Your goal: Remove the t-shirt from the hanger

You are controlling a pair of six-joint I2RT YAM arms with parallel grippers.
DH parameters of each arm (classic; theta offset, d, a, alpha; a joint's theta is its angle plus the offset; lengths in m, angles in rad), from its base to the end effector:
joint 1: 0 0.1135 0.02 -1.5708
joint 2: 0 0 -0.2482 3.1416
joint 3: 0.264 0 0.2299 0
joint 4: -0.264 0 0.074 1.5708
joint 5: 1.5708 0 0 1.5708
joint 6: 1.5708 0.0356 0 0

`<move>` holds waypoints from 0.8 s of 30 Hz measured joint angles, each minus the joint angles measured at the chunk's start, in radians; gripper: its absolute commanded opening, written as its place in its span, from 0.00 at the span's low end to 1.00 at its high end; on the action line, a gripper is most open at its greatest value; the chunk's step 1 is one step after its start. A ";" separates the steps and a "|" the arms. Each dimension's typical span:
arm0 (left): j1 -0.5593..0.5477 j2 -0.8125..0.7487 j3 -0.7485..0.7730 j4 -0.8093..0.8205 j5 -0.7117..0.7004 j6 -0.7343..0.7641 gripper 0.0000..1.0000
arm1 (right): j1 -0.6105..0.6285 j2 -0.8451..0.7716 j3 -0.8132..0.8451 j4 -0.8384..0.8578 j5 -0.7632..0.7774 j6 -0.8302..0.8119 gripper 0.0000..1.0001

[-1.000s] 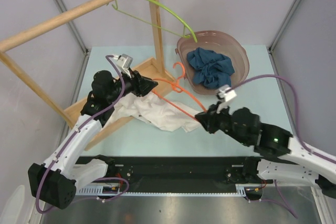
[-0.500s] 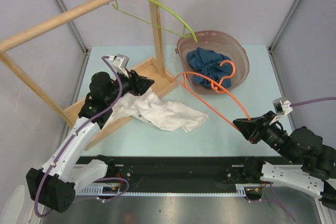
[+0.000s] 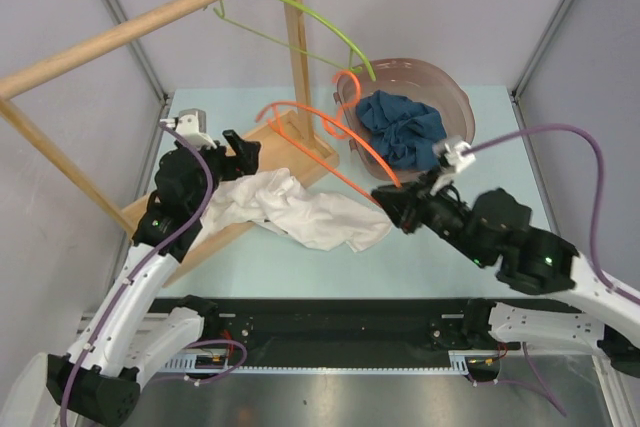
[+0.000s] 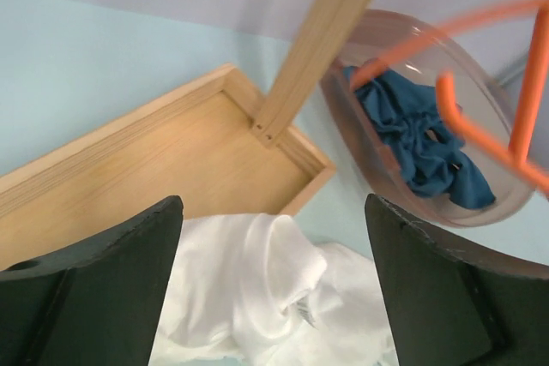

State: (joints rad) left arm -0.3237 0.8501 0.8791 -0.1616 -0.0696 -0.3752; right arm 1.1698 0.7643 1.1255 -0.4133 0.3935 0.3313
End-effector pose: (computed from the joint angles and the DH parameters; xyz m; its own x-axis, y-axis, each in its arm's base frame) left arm 0.1761 -0.0565 0.3519 -0.2090 -0.3155 -0.9256 0.1885 0.9158 -0.3547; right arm 0.0649 0.1180 0.4142 -0.2472 0.1866 -0.9508 -0.6561 0.6899 0.3060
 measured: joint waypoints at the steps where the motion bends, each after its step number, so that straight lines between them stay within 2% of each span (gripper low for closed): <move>1: 0.002 -0.006 0.000 -0.015 -0.036 -0.002 0.96 | -0.010 0.051 0.034 0.037 -0.012 -0.016 0.00; 9: 0.022 -0.132 -0.001 -0.058 -0.295 -0.029 1.00 | -0.211 0.415 0.248 0.278 -0.192 -0.034 0.00; 12: 0.024 -0.160 -0.006 -0.056 -0.344 -0.035 1.00 | -0.255 0.521 0.320 0.354 -0.252 -0.025 0.00; 17: 0.034 -0.137 -0.006 -0.053 -0.349 -0.038 1.00 | -0.301 0.674 0.449 0.454 -0.341 -0.011 0.00; 24: 0.050 -0.103 -0.007 -0.067 -0.316 -0.047 1.00 | -0.377 0.871 0.642 0.505 -0.449 0.067 0.00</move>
State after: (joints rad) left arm -0.2737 0.7475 0.8722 -0.2283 -0.3859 -0.4217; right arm 0.7929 1.6352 1.7676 0.0921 -0.0555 0.3985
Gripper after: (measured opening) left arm 0.996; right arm 0.204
